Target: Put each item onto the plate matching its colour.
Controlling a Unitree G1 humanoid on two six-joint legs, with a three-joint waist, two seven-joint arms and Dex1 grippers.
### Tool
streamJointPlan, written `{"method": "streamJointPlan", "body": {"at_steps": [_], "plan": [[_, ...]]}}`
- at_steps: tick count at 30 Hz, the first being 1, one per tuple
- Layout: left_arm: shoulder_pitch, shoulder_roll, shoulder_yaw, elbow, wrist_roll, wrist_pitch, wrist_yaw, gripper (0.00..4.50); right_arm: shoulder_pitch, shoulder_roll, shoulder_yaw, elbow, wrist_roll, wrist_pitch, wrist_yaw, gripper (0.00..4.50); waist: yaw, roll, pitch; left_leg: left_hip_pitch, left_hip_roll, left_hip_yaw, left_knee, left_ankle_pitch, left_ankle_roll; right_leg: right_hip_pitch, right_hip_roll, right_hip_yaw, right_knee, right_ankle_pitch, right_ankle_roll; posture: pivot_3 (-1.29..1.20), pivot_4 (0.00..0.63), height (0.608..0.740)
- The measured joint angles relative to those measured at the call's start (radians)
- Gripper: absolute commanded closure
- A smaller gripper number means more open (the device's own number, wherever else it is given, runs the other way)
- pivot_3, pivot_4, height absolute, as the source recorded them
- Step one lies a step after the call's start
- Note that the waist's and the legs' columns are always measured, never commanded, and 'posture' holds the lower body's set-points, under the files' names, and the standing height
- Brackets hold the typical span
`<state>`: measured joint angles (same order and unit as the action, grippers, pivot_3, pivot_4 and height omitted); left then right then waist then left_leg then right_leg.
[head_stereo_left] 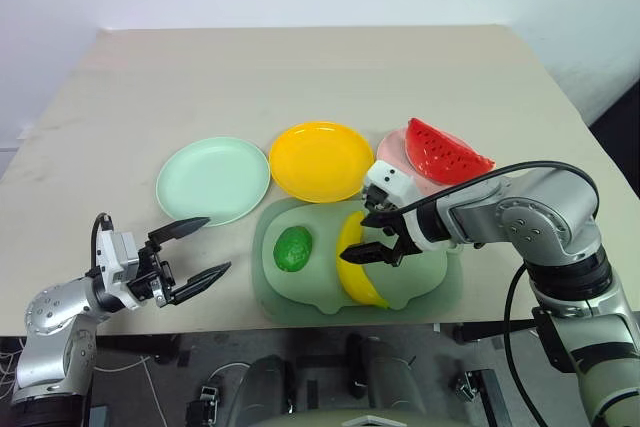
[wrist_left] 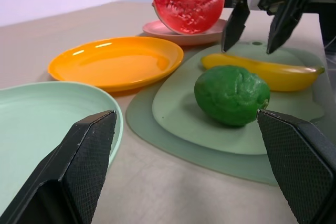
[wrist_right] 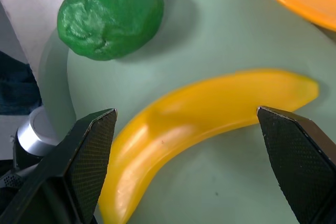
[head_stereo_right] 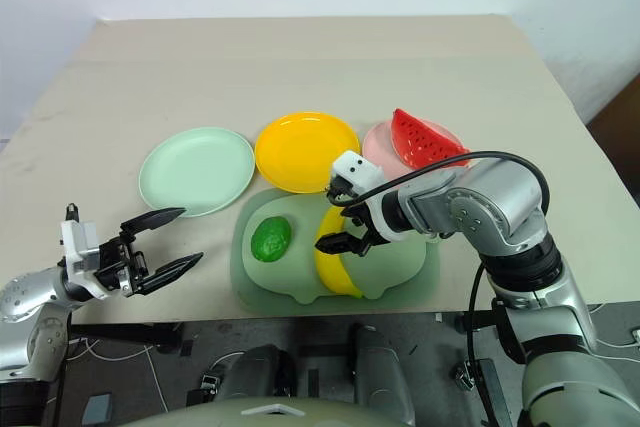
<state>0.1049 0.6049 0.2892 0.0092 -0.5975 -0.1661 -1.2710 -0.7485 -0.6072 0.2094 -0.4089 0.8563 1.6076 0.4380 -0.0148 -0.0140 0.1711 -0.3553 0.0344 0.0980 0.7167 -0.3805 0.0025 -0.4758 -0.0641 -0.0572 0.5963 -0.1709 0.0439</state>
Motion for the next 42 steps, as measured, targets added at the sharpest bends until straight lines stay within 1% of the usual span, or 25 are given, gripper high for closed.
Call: {"method": "streamJointPlan", "body": {"at_steps": [7,13,20,25,28,31,32,35,36,42], "plan": [[-0.002,0.0,0.0,0.028,0.0,-0.019,-0.014,0.0,0.002,0.036,0.007,0.001,0.065,0.0,-0.123,0.03,-0.003,-0.001,-0.001,0.0,0.0,0.0,0.0,0.0,0.0,0.0,0.0,0.0,0.0,0.0,0.0,0.0,0.15,0.736],[-0.004,0.0,0.0,0.047,0.0,-0.025,-0.024,0.0,0.017,0.065,0.063,0.026,0.088,0.0,-0.208,0.03,-0.002,-0.001,-0.001,0.0,0.001,0.0,0.0,0.0,0.0,0.0,0.0,0.0,0.0,0.0,0.0,0.0,0.15,0.736],[-0.009,-0.001,0.0,0.067,0.001,-0.045,-0.034,0.0,0.016,0.09,0.077,0.028,0.101,0.0,-0.266,0.03,-0.002,-0.001,-0.001,0.0,0.0,0.0,0.0,0.0,0.0,0.0,0.0,0.0,0.0,0.0,0.0,0.0,0.15,0.736],[-0.018,-0.003,-0.001,0.067,0.001,-0.047,-0.034,0.0,0.014,0.098,0.09,0.029,0.098,0.0,-0.276,0.03,-0.002,-0.001,-0.001,0.0,0.001,0.0,0.0,0.0,0.0,0.0,0.0,0.0,0.0,0.0,0.0,0.0,0.15,0.736],[-0.022,-0.007,-0.002,0.067,0.002,-0.047,-0.034,0.0,0.007,0.099,0.103,0.029,0.084,0.0,-0.276,0.55,-0.002,-0.001,-0.001,0.0,0.001,0.0,0.0,0.0,0.0,0.0,0.0,0.0,0.0,0.0,0.0,0.0,0.15,0.736],[-0.024,-0.009,-0.002,0.067,0.007,-0.047,-0.033,0.0,0.006,0.099,0.115,0.029,0.061,0.0,-0.272,1.51,-0.002,-0.001,-0.001,0.0,0.001,0.0,0.0,0.0,0.0,0.0,0.0,0.0,0.0,0.0,0.0,0.0,0.15,0.736],[-0.025,-0.009,-0.002,0.067,0.008,-0.047,-0.033,0.0,0.006,0.099,0.121,0.028,0.058,0.0,-0.269,1.94,-0.002,-0.001,-0.001,0.0,0.001,0.0,0.0,0.0,0.0,0.0,0.0,0.0,0.0,0.0,0.0,0.0,0.15,0.736],[-0.027,-0.011,-0.003,0.064,0.009,-0.044,-0.026,0.0,0.006,0.094,0.128,0.025,0.049,0.0,-0.255,2.83,-0.002,-0.001,-0.001,0.0,0.001,0.0,0.0,0.0,0.0,0.0,0.0,0.0,0.0,0.0,0.0,0.0,0.15,0.736],[-0.027,-0.011,-0.003,0.061,0.009,-0.041,-0.023,0.0,0.006,0.09,0.131,0.024,0.044,0.0,-0.249,2.89,-0.002,-0.001,-0.001,0.0,0.001,0.0,0.0,0.0,0.0,0.0,0.0,0.0,0.0,0.0,0.0,0.0,0.15,0.736],[-0.026,-0.017,-0.01,0.045,0.009,-0.037,-0.008,0.0,0.006,0.08,0.132,0.024,0.017,-0.003,-0.218,2.89,0.0,-0.001,-0.001,0.0,0.001,-0.001,0.0,0.0,0.0,0.001,0.0,0.0,-0.001,0.0,0.0,0.0,0.15,0.736]]}}
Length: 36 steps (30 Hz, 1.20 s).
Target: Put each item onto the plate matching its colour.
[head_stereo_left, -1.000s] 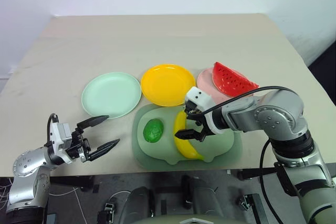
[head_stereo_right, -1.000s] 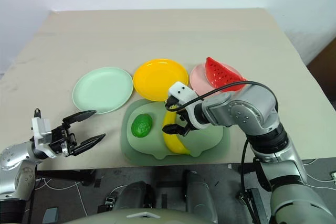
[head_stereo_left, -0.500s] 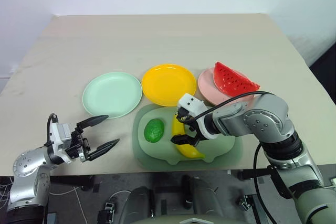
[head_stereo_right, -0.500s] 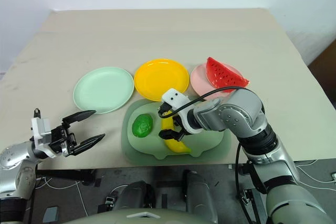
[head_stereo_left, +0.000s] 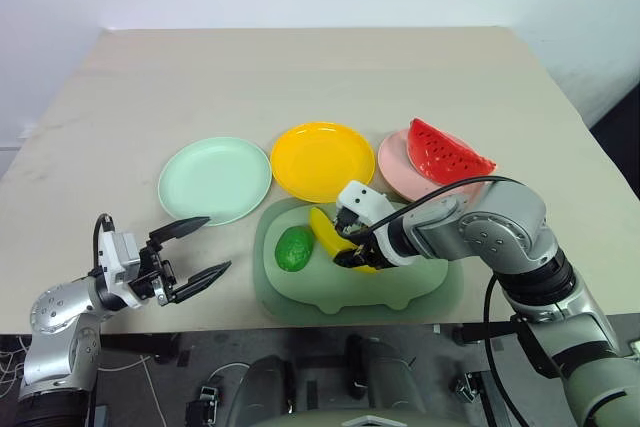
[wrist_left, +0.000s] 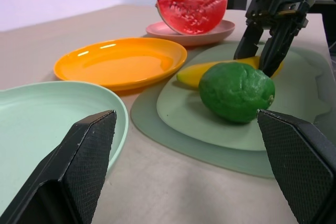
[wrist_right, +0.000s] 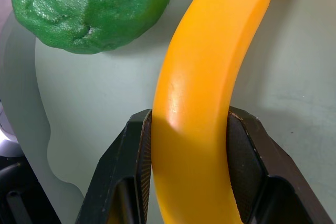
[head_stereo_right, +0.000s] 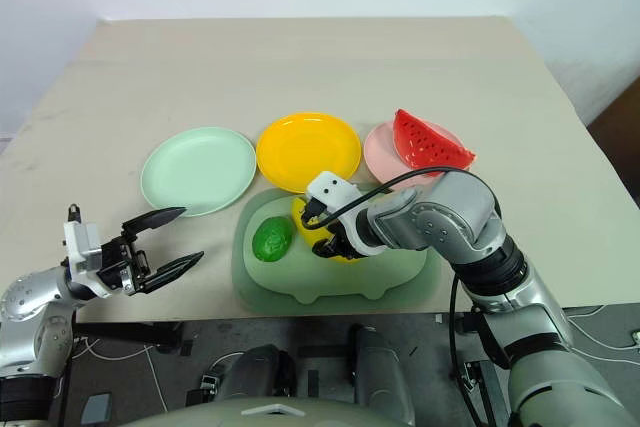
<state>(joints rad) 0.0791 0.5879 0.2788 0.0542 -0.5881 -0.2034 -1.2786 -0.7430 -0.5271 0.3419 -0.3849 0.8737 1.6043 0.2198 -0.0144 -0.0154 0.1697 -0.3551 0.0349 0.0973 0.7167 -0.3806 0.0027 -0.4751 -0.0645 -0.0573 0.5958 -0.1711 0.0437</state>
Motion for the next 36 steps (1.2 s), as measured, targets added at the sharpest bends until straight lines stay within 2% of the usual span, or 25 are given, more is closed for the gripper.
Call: {"method": "streamJointPlan", "body": {"at_steps": [6,11,15,20,27,36], "plan": [[0.001,0.0,-0.004,-0.01,0.0,0.005,0.007,0.0,-0.025,-0.051,-0.004,0.028,-0.031,0.001,0.076,2.89,0.001,0.0,0.0,0.0,0.0,0.0,0.0,0.0,0.0,0.0,0.0,0.0,0.0,0.0,0.0,0.0,0.15,0.736],[-0.001,0.0,-0.012,-0.011,0.0,0.018,0.009,0.0,-0.073,-0.162,-0.014,0.078,-0.049,-0.08,0.237,2.89,-0.002,0.0,0.0,0.0,0.0,0.0,0.0,0.0,0.001,-0.001,0.0,0.0,0.0,0.0,0.0,0.0,0.15,0.736],[-0.009,0.001,-0.013,-0.011,0.0,0.019,0.005,0.0,-0.141,-0.167,-0.07,0.188,-0.063,-0.143,0.347,2.89,-0.004,0.0,0.0,0.0,0.0,0.0,-0.001,0.0,0.0,-0.001,0.001,0.0,0.0,0.0,0.0,0.0,0.15,0.736],[-0.024,0.001,-0.02,-0.011,0.005,0.021,0.01,0.0,-0.236,-0.149,-0.08,0.295,-0.101,-0.203,0.431,2.89,-0.002,0.0,0.0,-0.001,0.0,0.0,-0.001,0.0,0.0,-0.001,0.001,0.0,0.0,0.0,0.001,0.0,0.15,0.736],[-0.027,0.001,-0.02,-0.011,0.008,0.021,0.015,0.0,-0.204,-0.153,-0.039,0.266,-0.117,-0.203,0.508,2.89,0.001,0.0,0.0,-0.002,0.0,0.0,-0.001,-0.001,0.001,-0.001,0.0,0.0,0.0,0.0,0.001,0.0,0.15,0.736],[-0.026,0.001,-0.019,-0.005,0.009,0.019,0.013,0.0,-0.095,-0.146,-0.034,0.155,-0.109,-0.118,0.508,2.89,0.0,0.0,0.0,-0.001,0.001,0.0,0.0,0.0,0.001,-0.001,0.0,-0.001,0.0,0.0,0.0,0.0,0.15,0.736]]}}
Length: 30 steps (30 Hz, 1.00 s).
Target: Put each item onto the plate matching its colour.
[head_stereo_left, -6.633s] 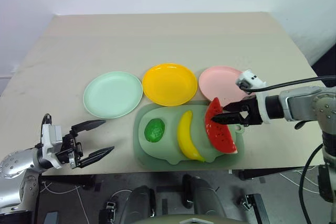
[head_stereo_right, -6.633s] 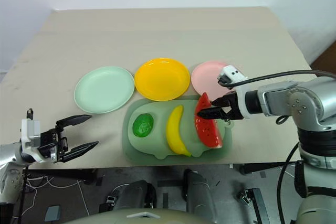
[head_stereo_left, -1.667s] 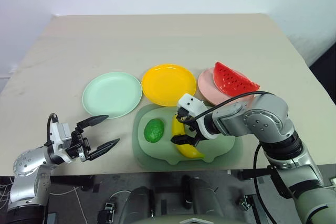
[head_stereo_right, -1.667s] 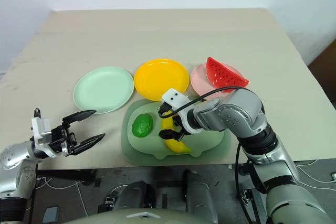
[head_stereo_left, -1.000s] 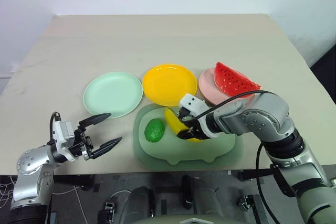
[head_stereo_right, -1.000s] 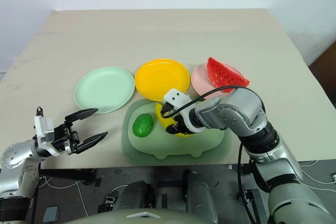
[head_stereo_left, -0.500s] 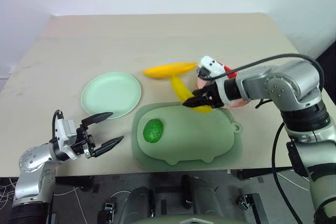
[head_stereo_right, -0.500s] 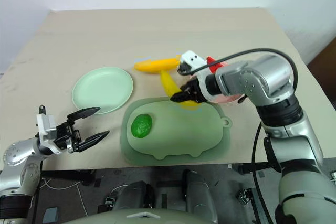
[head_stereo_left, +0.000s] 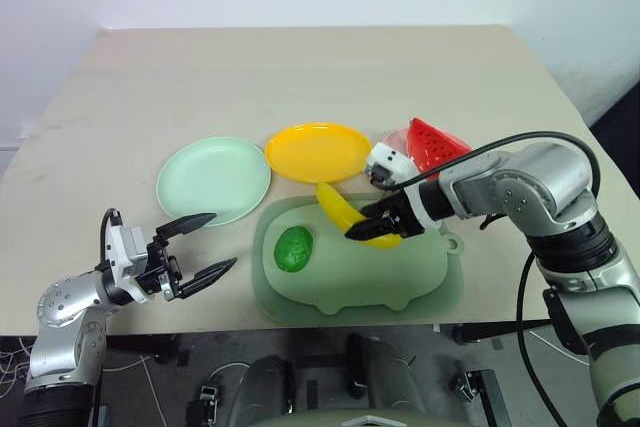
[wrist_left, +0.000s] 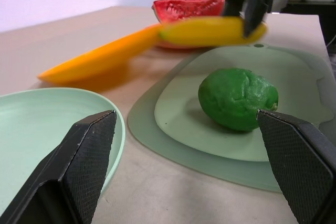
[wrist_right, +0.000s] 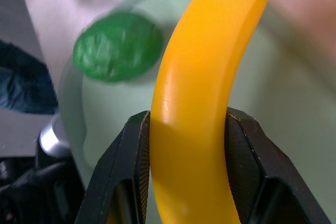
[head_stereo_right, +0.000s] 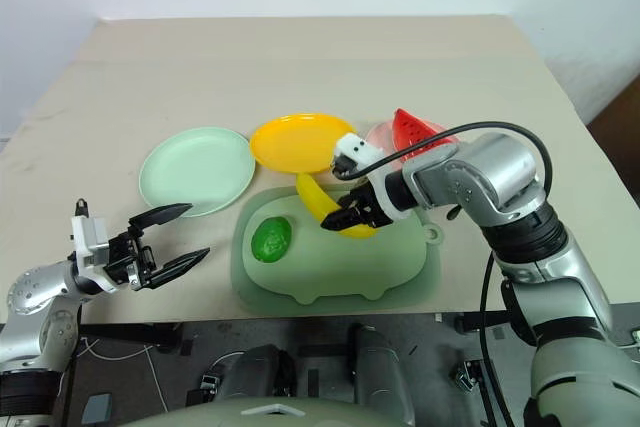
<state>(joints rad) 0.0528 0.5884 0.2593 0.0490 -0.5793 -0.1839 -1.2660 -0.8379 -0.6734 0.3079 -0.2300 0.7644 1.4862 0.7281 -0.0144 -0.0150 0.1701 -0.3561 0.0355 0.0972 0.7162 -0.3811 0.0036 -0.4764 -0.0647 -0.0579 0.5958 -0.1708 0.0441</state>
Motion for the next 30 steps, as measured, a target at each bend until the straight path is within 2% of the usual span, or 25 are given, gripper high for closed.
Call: {"method": "streamJointPlan", "body": {"at_steps": [7,12,19,27,30], "plan": [[-0.009,-0.002,0.0,0.02,0.001,-0.004,-0.006,0.0,0.054,-0.004,-0.002,-0.06,0.007,0.047,-0.002,2.89,-0.001,0.0,0.0,0.0,0.0,0.0,0.0,0.0,0.0,0.0,0.0,0.0,0.0,0.0,0.0,0.0,0.15,0.736],[-0.012,-0.005,0.0,0.032,0.002,-0.02,-0.012,0.0,0.0,0.001,-0.017,-0.009,-0.001,0.025,0.019,2.89,-0.003,0.0,0.0,0.0,0.0,0.0,0.0,0.0,0.0,0.0,0.0,0.0,0.0,0.0,0.0,0.0,0.15,0.736],[-0.024,-0.009,-0.003,0.052,0.004,-0.03,-0.019,0.0,-0.224,0.128,-0.06,0.341,-0.134,-0.144,-0.007,2.89,-0.003,0.0,0.0,0.0,-0.001,0.004,0.0,0.0,0.0,0.0,0.001,0.0,0.0,0.0,0.0,0.0,0.15,0.736],[-0.026,-0.012,-0.008,0.06,0.004,-0.042,-0.02,0.0,-0.329,0.323,0.002,0.737,-0.336,-0.43,0.005,2.89,-0.007,0.001,0.0,-0.001,-0.001,0.004,0.0,0.001,-0.002,0.0,0.001,0.0,0.001,0.0,0.0,0.0,0.15,0.736],[-0.016,-0.012,-0.009,0.06,0.004,-0.042,-0.02,0.0,-0.355,0.359,0.003,0.86,-0.403,-0.518,0.006,2.89,-0.005,0.001,0.001,-0.001,-0.001,0.004,0.0,0.003,-0.005,0.0,0.0,-0.001,0.001,0.0,0.0,0.0,0.15,0.736]]}}
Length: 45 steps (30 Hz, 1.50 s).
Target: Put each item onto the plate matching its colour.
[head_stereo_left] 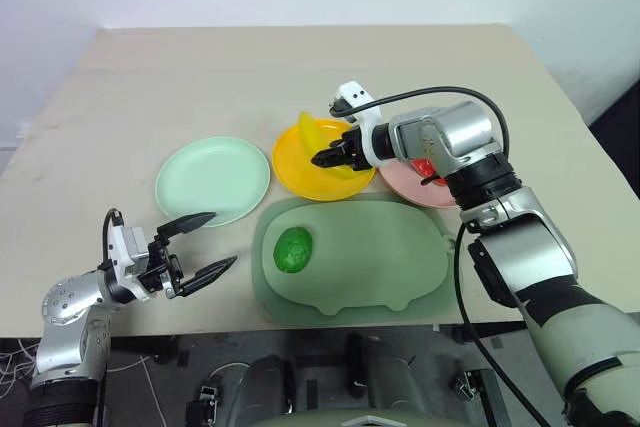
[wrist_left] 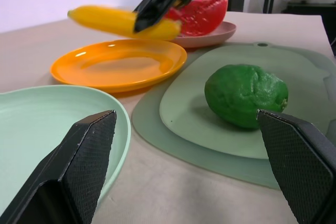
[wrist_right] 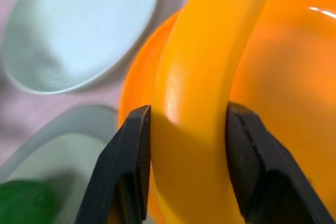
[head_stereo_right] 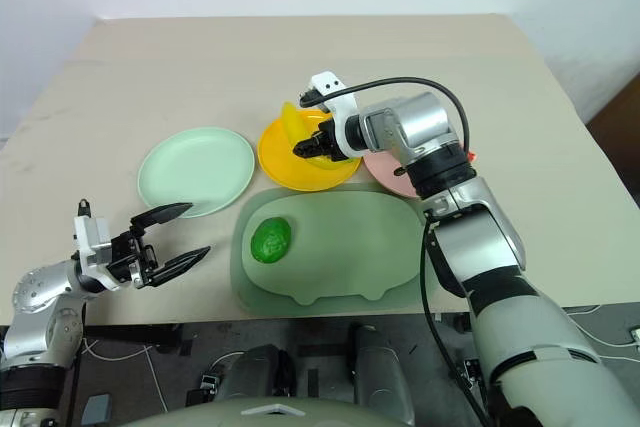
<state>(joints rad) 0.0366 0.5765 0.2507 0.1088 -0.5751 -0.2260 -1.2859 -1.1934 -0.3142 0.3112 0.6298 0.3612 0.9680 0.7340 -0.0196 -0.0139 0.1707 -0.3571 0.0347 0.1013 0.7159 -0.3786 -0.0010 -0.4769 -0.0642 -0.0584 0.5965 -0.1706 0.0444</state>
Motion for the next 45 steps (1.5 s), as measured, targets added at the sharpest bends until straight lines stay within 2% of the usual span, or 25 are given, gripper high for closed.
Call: {"method": "streamJointPlan", "body": {"at_steps": [11,19,20,23,27,34,39,45], "plan": [[0.013,0.0,0.008,-0.058,-0.044,0.023,0.001,0.0,-0.038,0.066,-0.003,0.169,-0.143,-0.125,0.041,2.89,-0.003,0.0,0.0,0.0,0.001,0.0,0.0,0.0,0.0,0.0,0.0,0.0,0.001,0.0,0.0,0.0,0.15,0.736],[0.028,0.007,0.01,-0.135,-0.075,0.093,0.015,0.0,-0.036,0.082,-0.002,0.179,-0.213,-0.125,0.058,0.13,-0.003,0.0,0.0,0.0,0.001,0.0,0.0,0.001,-0.001,0.0,0.0,0.0,0.001,0.0,0.0,0.0,0.15,0.736],[0.028,0.01,0.01,-0.148,-0.077,0.1,0.02,0.0,-0.033,0.081,-0.002,0.179,-0.219,-0.124,0.061,0.03,-0.003,0.0,0.0,0.0,0.001,0.0,0.0,0.001,-0.001,0.0,0.0,0.0,0.001,0.0,0.0,0.0,0.15,0.736],[0.028,0.011,0.01,-0.169,-0.083,0.115,0.027,0.0,-0.006,0.077,-0.003,0.163,-0.229,-0.123,0.074,0.03,-0.003,0.001,0.0,0.0,0.001,0.0,0.0,0.001,-0.001,0.0,0.0,0.0,0.001,0.0,0.0,0.0,0.15,0.736],[0.023,0.011,0.01,-0.18,-0.083,0.132,0.043,0.0,0.041,0.028,-0.022,0.04,-0.217,-0.1,0.119,0.03,0.0,0.001,0.001,0.0,0.0,-0.001,0.0,0.001,-0.002,0.0,0.0,0.0,0.001,0.0,0.0,0.0,0.15,0.736],[0.007,0.013,0.008,-0.201,-0.082,0.152,0.061,0.0,0.11,-0.115,-0.153,-0.245,-0.108,0.005,0.2,0.03,0.002,0.001,0.001,0.0,0.0,-0.001,0.0,0.0,0.0,0.0,0.0,0.0,0.0,0.0,0.0,0.0,0.15,0.736],[-0.004,0.018,0.005,-0.21,-0.08,0.173,0.067,0.0,0.249,-0.239,-0.307,-0.439,-0.001,0.007,0.237,0.03,0.007,0.001,0.001,0.001,0.0,-0.001,0.0,-0.001,0.003,0.001,0.0,0.0,0.0,0.0,0.0,0.0,0.15,0.736],[-0.012,0.028,-0.001,-0.236,-0.079,0.199,0.071,0.0,0.49,-0.337,-0.449,-0.604,0.094,-0.167,0.335,0.03,0.004,0.001,0.001,0.002,0.0,-0.001,0.0,-0.002,0.003,0.002,0.0,0.0,-0.001,0.0,0.0,0.0,0.15,0.736]]}}
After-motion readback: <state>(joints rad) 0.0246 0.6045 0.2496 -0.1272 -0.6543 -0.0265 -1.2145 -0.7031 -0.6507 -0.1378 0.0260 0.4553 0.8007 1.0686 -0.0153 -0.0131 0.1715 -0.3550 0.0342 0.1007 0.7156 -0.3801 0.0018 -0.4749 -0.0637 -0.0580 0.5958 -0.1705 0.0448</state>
